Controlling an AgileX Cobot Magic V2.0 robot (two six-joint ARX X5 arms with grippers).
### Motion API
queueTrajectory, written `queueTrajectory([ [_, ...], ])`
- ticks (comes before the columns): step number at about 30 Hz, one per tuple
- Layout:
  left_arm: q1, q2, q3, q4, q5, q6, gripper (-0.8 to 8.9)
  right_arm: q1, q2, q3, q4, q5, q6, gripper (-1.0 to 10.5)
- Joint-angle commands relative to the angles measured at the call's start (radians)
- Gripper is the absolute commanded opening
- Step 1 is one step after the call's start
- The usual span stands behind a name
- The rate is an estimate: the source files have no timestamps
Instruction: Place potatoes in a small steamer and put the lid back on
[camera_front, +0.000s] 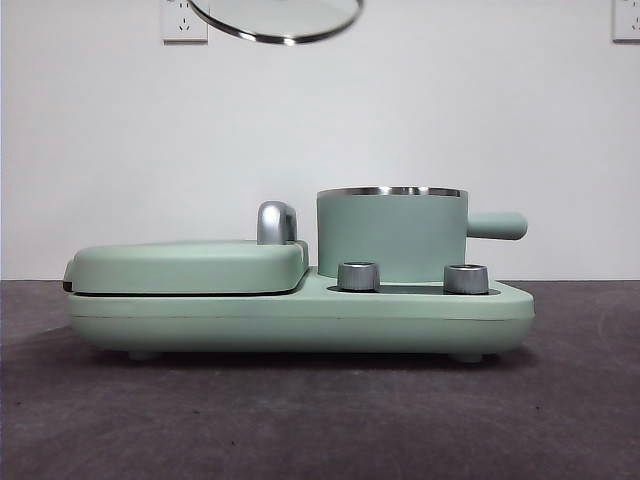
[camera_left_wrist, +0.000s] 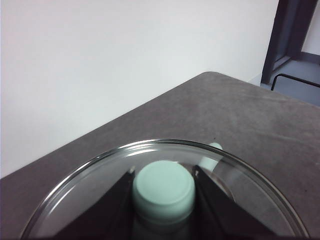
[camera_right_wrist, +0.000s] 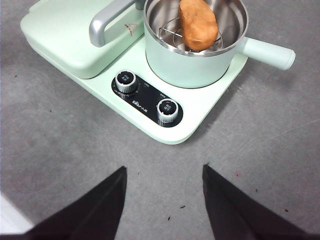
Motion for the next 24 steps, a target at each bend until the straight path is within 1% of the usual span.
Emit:
queueTrajectory([
  [1, -0.014, 0.046, 0.025, 0.084, 0.005, -0.011, 0.07, 0.005, 0.006, 0.011, 0.003, 0.000, 0.014, 2.4],
  [6, -0.015, 0.138, 0.025, 0.197, 0.005, -0.016, 0.07, 0.005, 0.006, 0.011, 0.003, 0.000, 0.013, 2.4],
  [9, -0.015, 0.188, 0.025, 0.260, 0.005, -0.035, 0.07, 0.005, 0.006, 0.011, 0.004, 0.000, 0.013, 2.4],
  [12, -0.015, 0.233, 0.027, 0.301, 0.006, -0.040, 0.07, 0.005, 0.008, 0.011, 0.007, 0.000, 0.010, 2.4],
  [16, -0.017, 0.287, 0.038, 0.338, 0.006, -0.041, 0.07, 0.005, 0.008, 0.011, 0.012, 0.000, 0.010, 2.4],
  [24, -0.031, 0.404, 0.131, 0.342, 0.006, -0.040, 0.07, 0.005, 0.008, 0.011, 0.011, 0.000, 0.010, 2.4],
])
